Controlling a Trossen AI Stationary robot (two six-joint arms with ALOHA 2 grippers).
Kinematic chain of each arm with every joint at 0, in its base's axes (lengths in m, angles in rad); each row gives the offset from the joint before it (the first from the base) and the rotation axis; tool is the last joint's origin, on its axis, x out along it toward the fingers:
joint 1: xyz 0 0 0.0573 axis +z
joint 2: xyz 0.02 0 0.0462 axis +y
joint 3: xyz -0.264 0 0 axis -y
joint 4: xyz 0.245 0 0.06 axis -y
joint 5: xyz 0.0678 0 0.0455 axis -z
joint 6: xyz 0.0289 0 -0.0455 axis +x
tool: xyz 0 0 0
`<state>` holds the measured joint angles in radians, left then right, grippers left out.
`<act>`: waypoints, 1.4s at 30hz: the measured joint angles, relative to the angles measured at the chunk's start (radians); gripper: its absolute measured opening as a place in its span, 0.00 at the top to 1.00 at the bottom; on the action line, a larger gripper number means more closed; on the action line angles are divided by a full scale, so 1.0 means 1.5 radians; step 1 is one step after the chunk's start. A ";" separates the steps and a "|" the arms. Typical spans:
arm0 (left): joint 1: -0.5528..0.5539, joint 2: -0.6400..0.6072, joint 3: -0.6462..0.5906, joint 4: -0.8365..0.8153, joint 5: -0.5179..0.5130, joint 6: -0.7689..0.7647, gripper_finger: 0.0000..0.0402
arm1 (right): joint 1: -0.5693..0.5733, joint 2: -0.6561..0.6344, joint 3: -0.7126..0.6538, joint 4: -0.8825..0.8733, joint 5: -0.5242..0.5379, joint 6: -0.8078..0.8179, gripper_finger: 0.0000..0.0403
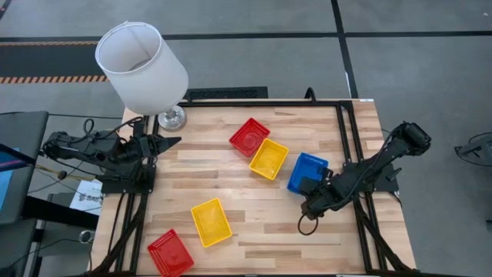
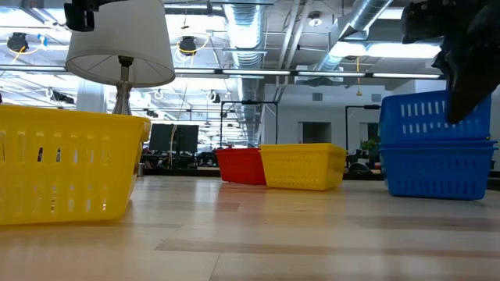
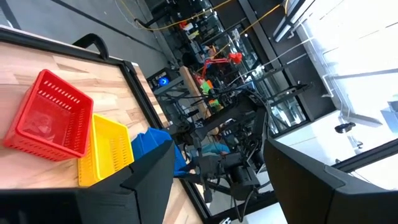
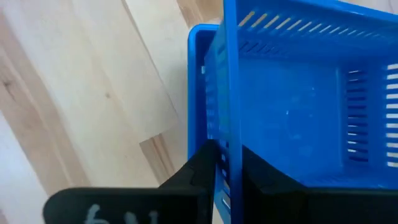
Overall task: Stack baskets by color
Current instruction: Stack the blue bin on the blue bins, then stack the yellow bin on the yellow bins
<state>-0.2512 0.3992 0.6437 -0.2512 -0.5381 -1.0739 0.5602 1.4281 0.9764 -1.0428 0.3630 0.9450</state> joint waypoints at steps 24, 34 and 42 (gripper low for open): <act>0.000 0.000 0.000 -0.004 0.003 0.003 0.42 | -0.009 0.000 0.000 -0.022 -0.003 -0.003 0.64; 0.000 0.000 0.000 -0.007 0.006 -0.002 0.42 | -0.034 -0.008 0.028 -0.010 -0.051 -0.037 0.58; 0.000 0.000 0.000 -0.009 0.010 0.010 0.42 | -0.049 -0.014 0.087 -0.006 0.042 -0.068 0.60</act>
<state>-0.2508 0.3992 0.6437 -0.2642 -0.5234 -1.0588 0.4874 1.4064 1.1069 -1.0516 0.4257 0.8434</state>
